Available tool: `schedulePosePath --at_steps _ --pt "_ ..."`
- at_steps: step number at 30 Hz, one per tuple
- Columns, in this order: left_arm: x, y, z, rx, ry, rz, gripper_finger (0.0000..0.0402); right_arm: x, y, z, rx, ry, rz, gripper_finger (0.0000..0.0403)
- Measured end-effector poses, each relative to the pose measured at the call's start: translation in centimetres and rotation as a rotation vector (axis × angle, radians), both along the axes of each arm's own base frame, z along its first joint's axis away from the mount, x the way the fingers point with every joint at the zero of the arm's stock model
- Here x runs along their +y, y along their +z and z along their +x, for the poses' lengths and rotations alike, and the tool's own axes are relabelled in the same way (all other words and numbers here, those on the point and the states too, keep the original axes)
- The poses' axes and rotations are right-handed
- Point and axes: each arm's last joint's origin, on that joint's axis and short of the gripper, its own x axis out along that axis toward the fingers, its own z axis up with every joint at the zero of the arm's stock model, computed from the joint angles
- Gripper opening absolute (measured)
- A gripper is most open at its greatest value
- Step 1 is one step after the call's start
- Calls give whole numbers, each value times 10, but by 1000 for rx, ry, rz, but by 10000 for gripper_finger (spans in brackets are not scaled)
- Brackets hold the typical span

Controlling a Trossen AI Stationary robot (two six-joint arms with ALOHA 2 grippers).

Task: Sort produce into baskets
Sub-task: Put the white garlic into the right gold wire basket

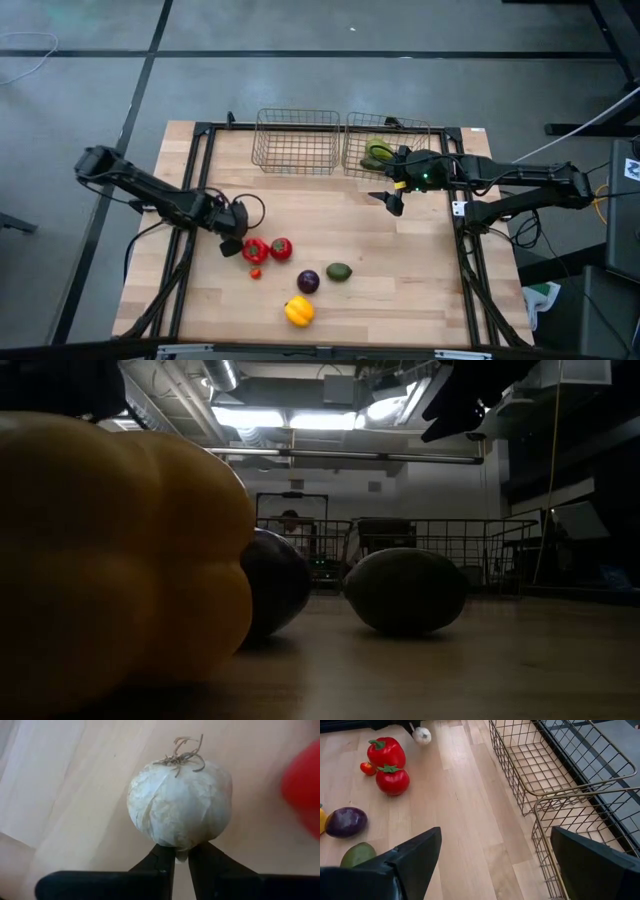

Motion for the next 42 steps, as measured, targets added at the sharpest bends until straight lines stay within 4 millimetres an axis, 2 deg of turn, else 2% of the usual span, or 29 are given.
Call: schedulePosePath --at_steps 10,19,26,31,38,42 --pt "11 20 1 -203 78 -61 36 0 0 0 0 0 0 374" --pt "22 37 29 -515 80 -75 37 0 0 0 -1 0 0 374" --pt "37 54 62 -825 19 11 38 0 0 0 -3 0 0 374" --pt "52 62 91 -868 -32 122 35 0 2 1 -21 1 -1 374" --pt "79 81 147 -912 -112 296 44 0 2 2 -26 2 -1 374" --pt "97 90 179 -958 -99 358 47 0 2 1 -26 2 0 374"
